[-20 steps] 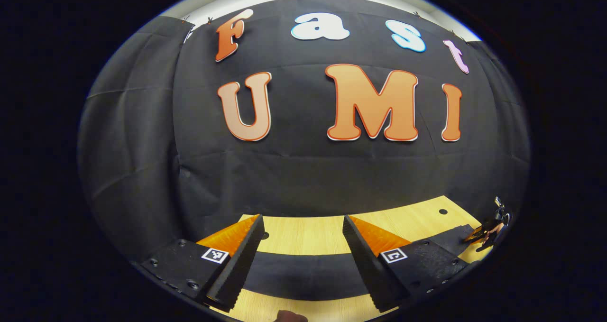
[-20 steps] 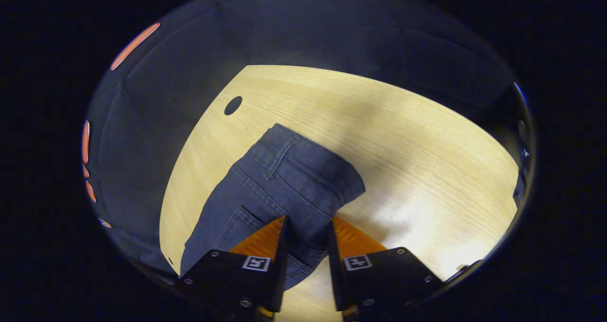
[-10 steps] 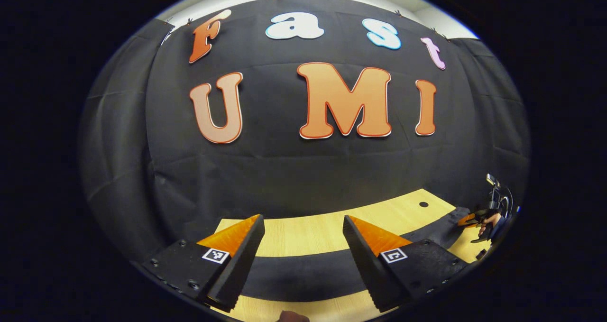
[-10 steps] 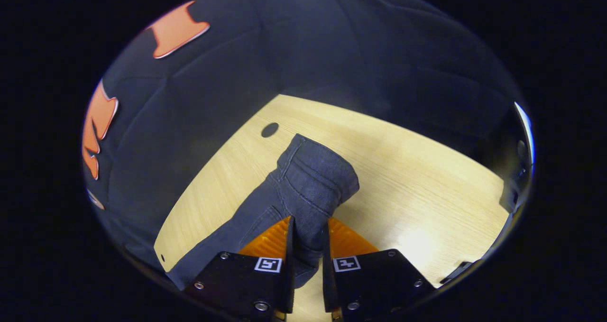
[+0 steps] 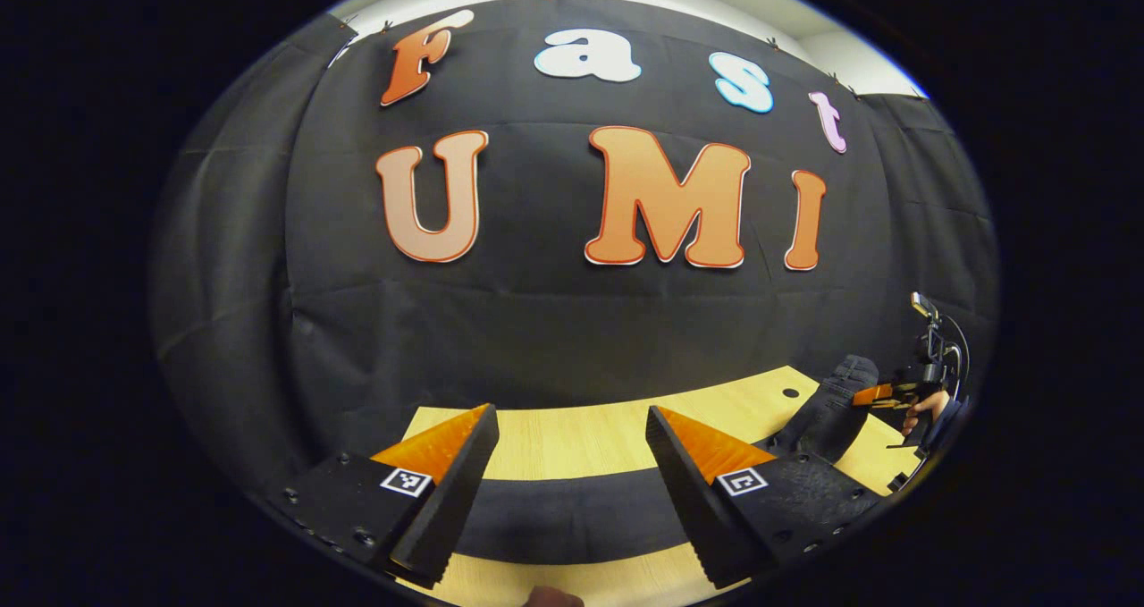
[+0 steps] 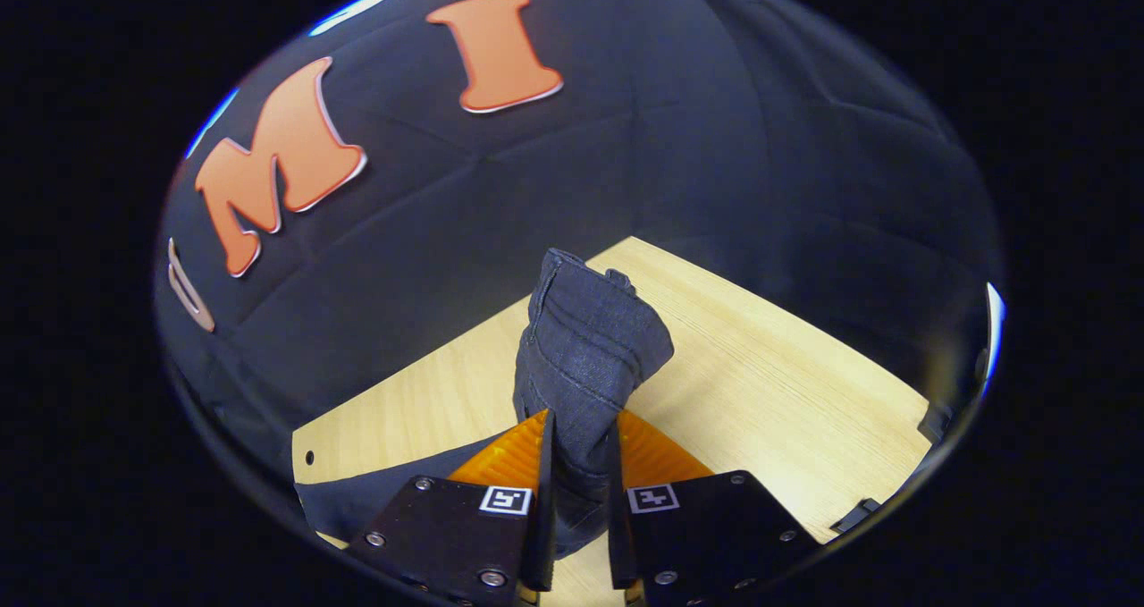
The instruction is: Grasp the waist and the cuffs of the jeans and fold them to make the two legs overlap; first hold the waist and fold one-third of the jeans toward the cuffs, then hold the cuffs and fold the remaining one-third in the same direction to finish folding.
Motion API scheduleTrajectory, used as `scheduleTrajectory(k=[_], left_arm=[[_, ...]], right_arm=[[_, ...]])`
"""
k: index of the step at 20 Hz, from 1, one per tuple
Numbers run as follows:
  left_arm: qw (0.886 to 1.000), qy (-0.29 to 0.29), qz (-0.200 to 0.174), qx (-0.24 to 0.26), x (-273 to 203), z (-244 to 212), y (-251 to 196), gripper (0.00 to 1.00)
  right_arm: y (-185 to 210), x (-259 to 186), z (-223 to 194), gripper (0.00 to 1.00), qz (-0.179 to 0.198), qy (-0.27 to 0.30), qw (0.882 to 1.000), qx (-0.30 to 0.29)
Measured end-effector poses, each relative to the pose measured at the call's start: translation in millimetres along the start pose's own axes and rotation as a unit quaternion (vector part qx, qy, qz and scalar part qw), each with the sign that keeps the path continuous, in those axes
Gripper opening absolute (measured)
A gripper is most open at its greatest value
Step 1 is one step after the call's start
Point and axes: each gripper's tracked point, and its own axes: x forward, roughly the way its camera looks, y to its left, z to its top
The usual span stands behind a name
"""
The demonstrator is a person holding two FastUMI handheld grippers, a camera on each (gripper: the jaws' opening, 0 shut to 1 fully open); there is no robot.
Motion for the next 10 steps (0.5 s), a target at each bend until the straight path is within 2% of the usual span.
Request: scheduleTrajectory(k=[5, 10], left_arm=[[1.000, -0.012, 0.021, -0.014, -19.4, 2.8, 28.2, 1.00], [0.999, -0.009, 0.030, -0.027, -29.7, -5.1, 46.3, 1.00]], right_arm=[[74.2, -16.5, 3.7, 0.25, 0.029, -0.026, 0.996, -0.077], [136.0, -29.0, -19.3, 0.25, 0.055, -0.034, 0.986, -0.150]])
